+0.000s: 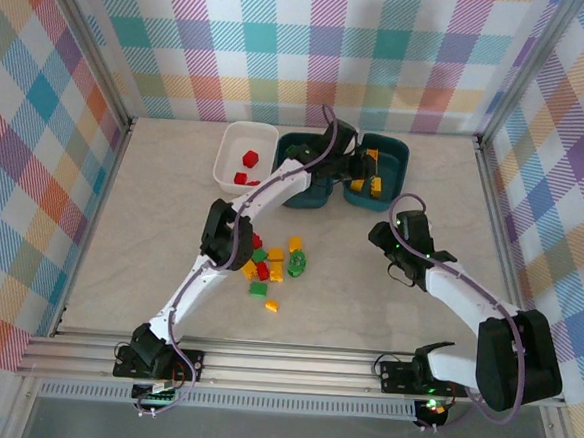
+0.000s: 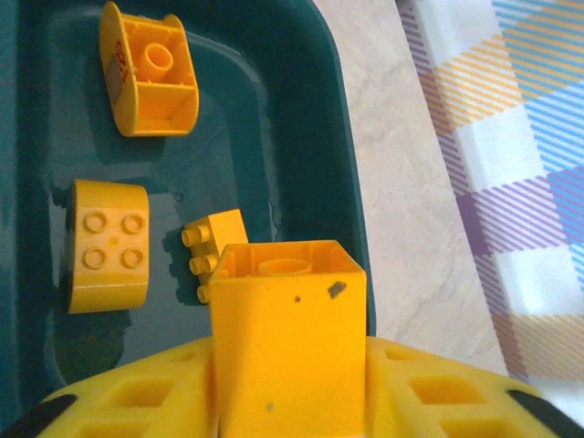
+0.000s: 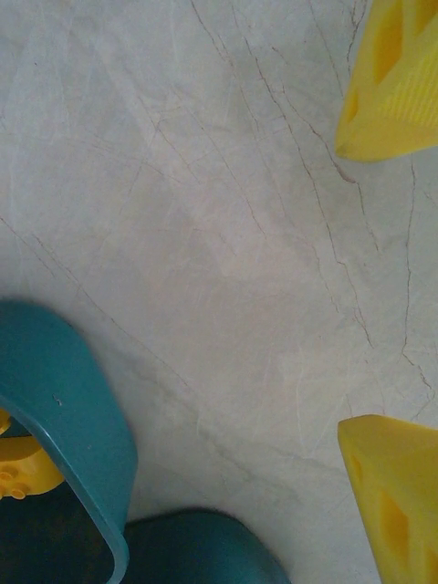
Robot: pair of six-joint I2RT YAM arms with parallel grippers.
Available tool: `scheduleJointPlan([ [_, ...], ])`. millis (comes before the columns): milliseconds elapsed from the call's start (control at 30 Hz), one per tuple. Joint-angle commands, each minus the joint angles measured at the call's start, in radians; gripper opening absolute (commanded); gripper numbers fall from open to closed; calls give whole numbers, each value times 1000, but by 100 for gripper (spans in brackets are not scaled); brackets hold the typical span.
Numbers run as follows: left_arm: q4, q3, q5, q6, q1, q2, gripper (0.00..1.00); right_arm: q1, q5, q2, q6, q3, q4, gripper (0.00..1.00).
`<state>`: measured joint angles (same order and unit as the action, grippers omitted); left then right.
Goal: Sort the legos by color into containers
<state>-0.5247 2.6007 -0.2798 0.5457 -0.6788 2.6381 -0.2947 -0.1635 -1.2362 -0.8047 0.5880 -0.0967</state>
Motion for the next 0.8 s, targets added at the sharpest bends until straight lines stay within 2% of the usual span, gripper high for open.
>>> scheduleJointPlan([
  [0,4,33,-39,23,-6,18,55,5,-10,35,-2,-7,9,75],
  [100,38,34,-100,4,-15,-2,72,6,-10,51,6,-15,19,76],
  [267,-12,31,-87,-108,-48,-112,79,5,1,67,16,-29,45,76],
  [367,-97,-28,-1,-146,-56,-207,79,5,4,85,19,-37,55,76],
  [433,-140,-157,96,-144,-53,-297,80,5,-13,104,16,-49,55,76],
  [533,-109,-494,232,-116,-52,-492,80,5,-35,134,7,-64,55,77],
  [633,-123,-730,333,-100,-54,-625,81,5,-43,146,-4,-72,57,81],
  [767,-141,-937,357,-54,-54,-697,81,6,-25,125,-13,-71,68,82],
])
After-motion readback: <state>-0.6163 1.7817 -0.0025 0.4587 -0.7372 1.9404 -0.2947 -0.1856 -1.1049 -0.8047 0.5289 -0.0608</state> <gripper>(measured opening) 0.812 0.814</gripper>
